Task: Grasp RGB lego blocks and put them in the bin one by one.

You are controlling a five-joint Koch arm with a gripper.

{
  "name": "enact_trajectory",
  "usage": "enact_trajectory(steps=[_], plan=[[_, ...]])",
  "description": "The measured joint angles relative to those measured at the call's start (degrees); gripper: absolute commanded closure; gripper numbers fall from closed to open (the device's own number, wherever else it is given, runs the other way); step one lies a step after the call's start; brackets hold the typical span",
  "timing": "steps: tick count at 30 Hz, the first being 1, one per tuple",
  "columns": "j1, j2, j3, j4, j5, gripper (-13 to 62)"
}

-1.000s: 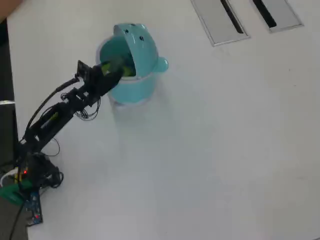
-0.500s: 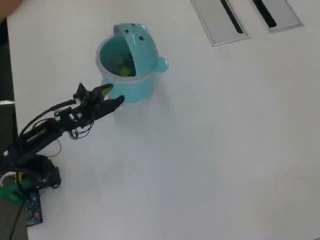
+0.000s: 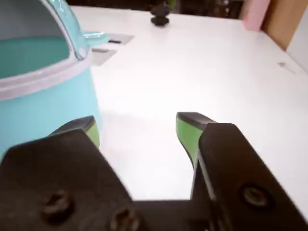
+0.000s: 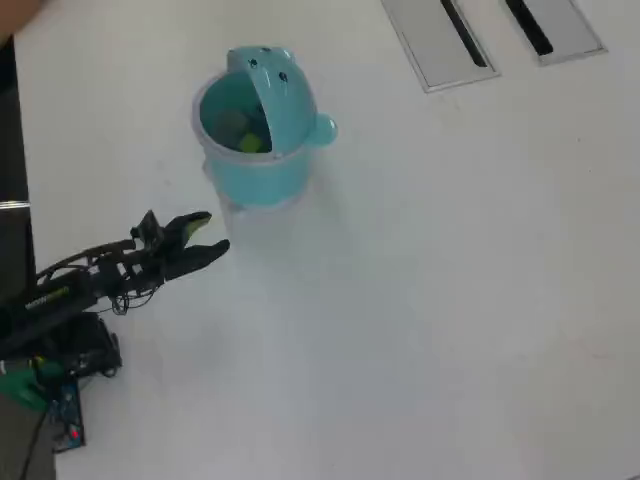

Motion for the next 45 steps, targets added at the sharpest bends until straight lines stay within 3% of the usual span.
enact_trajectory(steps=[20,33,45], plan=[[-1.49,0.09,16.44,-18.54,0.0,20.2],[-1.14,0.09,35.68,-35.86,0.0,20.3],[-0.53,0.09,42.19,-40.17,0.0,20.3]])
